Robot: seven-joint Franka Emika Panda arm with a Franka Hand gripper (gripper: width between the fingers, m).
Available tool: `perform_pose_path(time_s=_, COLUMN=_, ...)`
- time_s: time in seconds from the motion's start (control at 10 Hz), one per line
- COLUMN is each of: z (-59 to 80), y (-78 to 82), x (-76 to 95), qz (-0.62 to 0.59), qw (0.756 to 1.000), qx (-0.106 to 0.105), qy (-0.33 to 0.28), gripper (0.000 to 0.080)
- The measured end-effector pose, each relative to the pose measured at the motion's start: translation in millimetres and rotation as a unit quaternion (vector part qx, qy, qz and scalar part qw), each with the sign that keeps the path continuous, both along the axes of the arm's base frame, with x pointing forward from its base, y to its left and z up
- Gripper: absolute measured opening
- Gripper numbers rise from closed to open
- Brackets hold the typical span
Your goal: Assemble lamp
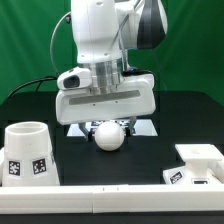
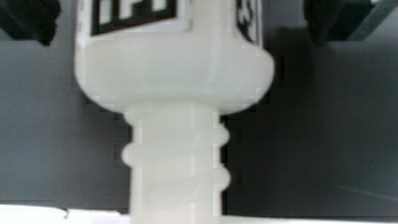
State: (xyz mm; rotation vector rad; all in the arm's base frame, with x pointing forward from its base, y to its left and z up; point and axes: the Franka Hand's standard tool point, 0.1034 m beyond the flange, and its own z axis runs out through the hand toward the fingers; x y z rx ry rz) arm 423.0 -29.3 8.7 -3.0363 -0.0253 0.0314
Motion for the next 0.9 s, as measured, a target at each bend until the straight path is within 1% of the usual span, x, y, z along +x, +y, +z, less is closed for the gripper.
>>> perform_pose_path(time_s=0.1, z=6.5, y=3.4, x=4.2, qz=0.004, qw=1.0, qx=0.008, qy=0.023, gripper=0.0698)
perform_pose_path(time_s=0.2, z=14.5, y=1.1, x=15.2, qz=0.004, qw=1.0, qx=0.009, qy=0.021, gripper=0.0698)
perform_pose_path(time_s=0.3, z=21.5, y=-0.2, x=18.8, qz=0.005, qw=0.999, qx=0.014, qy=0.039, gripper=0.0698)
perform_pose_path(time_s=0.4, z=29.8, y=1.5, x=22.2, qz=0.013, qw=0.996, qx=0.025, qy=0.088, gripper=0.0698)
perform_pose_path(time_s=0.5, z=33.9, y=2.1, x=29.8, qz=0.024, qw=0.992, qx=0.029, qy=0.122, gripper=0.0698)
perform_pose_path(time_s=0.6, z=30.8, y=3.1, x=31.1, qz=0.016, qw=0.99, qx=0.035, qy=0.137, gripper=0.0698)
perform_pose_path(time_s=0.7, z=29.0, y=8.0, x=19.5, qz=0.012, qw=0.983, qx=0.045, qy=0.177, gripper=0.0698)
perform_pose_path(time_s=0.9, z=30.8, y=15.0, x=22.7, qz=0.024, qw=0.969, qx=0.064, qy=0.238, gripper=0.0698)
